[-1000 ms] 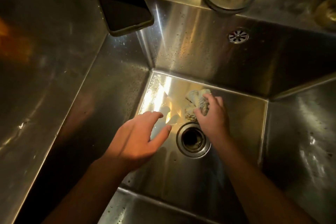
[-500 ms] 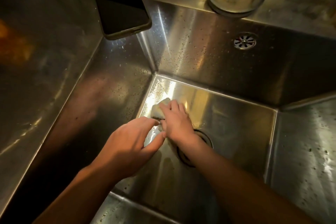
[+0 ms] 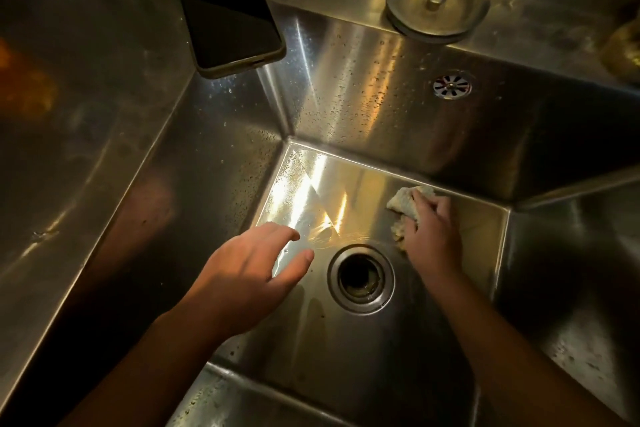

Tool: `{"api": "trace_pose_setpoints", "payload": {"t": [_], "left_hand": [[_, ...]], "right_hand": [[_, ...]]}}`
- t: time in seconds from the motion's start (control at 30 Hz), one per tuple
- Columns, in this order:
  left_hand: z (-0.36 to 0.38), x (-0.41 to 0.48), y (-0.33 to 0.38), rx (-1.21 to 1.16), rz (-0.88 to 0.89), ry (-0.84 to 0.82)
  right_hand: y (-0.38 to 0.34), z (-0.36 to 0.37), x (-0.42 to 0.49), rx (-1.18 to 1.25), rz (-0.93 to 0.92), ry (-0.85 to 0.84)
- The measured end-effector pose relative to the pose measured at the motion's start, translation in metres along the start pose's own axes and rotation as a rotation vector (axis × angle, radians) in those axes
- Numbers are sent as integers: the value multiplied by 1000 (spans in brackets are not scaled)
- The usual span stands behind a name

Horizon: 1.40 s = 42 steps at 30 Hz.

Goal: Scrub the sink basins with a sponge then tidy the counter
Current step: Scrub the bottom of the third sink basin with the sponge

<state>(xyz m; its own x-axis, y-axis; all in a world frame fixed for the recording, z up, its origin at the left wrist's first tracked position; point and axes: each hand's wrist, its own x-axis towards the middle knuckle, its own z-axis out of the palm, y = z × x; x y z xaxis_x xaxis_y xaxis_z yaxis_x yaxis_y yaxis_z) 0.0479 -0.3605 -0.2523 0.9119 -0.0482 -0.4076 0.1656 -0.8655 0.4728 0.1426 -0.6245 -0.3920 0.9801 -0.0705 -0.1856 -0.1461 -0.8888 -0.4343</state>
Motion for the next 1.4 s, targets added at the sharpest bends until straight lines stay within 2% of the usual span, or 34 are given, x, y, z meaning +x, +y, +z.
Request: {"api": "trace_pose_setpoints", "payload": {"t": [0.07,0.17,0.37,0.43,0.5,0.57,0.77,0.93,1.0,1.23,1.3,1.4], "left_hand": [[1,0,-1,11,3,-3],[1,0,-3,23,10,29],[-1,0,-3,53,45,113],[-2,1,-2,50,51,128],[-2,1,-1,47,59,142],[-3,0,0,44,65,142],[-1,-2,3,-17,90,105],[5,-1,6,-25,119,50],[9,-3,9,-8,137,35],[20,-13,15,57,293,6],[21,-13,17,51,313,3],[21,-13,18,47,323,14]], "right_hand": [[-13,7,2,16,16,9],[-49,23,5,3,-31,-61],[-136,67,-28,-59,-315,-307],[-142,72,-37,-69,-353,-354],[-132,65,-34,-35,-365,-317],[-110,53,-23,-2,-313,-257],[-7,11,-8,62,21,-14],[37,-4,-43,-33,196,98],[29,1,-57,-40,196,81],[-7,24,-115,-35,26,-130],[-3,19,-109,19,43,-97],[10,3,-85,88,151,43]]}}
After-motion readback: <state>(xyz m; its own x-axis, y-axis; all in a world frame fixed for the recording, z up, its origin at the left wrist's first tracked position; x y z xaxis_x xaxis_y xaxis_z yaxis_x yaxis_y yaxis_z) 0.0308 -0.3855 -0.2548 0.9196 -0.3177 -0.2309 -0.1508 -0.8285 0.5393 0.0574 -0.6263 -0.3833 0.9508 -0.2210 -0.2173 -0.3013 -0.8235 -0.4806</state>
